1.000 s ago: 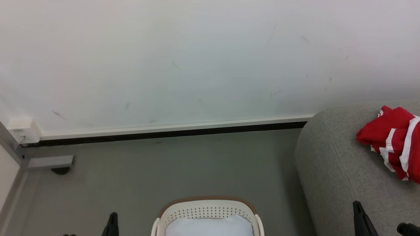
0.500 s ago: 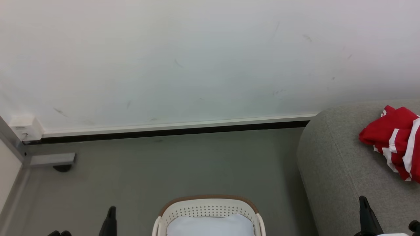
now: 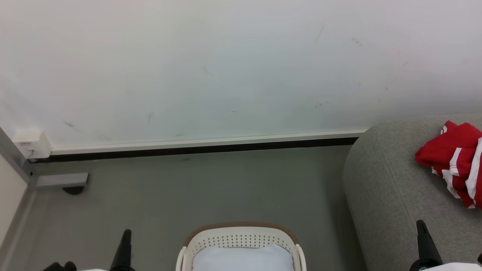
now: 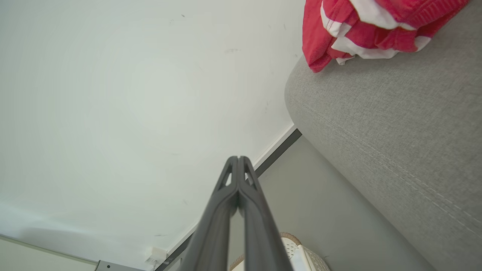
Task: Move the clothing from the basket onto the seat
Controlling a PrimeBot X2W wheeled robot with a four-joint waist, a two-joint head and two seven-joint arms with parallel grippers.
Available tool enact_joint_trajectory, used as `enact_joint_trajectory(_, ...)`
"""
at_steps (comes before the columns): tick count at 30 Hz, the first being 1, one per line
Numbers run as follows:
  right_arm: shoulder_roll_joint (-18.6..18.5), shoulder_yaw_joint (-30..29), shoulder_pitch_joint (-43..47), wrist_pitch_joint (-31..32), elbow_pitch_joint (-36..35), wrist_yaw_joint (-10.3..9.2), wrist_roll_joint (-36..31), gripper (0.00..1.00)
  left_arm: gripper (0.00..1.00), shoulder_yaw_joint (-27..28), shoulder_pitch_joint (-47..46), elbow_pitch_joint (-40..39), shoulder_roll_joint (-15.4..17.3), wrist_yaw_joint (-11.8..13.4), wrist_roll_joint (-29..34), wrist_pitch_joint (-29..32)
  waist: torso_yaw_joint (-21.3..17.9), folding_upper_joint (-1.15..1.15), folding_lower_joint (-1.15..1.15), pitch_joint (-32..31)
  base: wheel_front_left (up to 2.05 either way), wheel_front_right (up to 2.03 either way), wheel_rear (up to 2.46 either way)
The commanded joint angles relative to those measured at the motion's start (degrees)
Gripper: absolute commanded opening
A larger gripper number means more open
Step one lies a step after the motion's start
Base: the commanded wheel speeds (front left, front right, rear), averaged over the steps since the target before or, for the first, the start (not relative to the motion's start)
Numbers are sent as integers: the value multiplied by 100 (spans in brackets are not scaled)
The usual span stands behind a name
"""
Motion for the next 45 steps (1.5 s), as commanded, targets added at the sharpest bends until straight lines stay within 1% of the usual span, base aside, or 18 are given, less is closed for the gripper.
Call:
enact_joint_trajectory(1, -56, -40, -146, 46, -93, -6, 201, 0, 0, 50, -132, -30, 3, -42, -210, 42, 6, 0, 0, 5, 0, 0, 0)
enact_joint_trajectory(26, -67, -188, -252, 420, -218, -9, 1708, 0, 0, 278, -370, 46, -30, -249, -1607, 413, 89, 0, 0, 71, 0, 0, 0)
enact_joint_trajectory(45, -71, -270, -321, 640, -286, -10, 2592, 0, 0, 411, -499, 92, -53, -367, -2433, 641, 148, 0, 0, 118, 0, 0, 0)
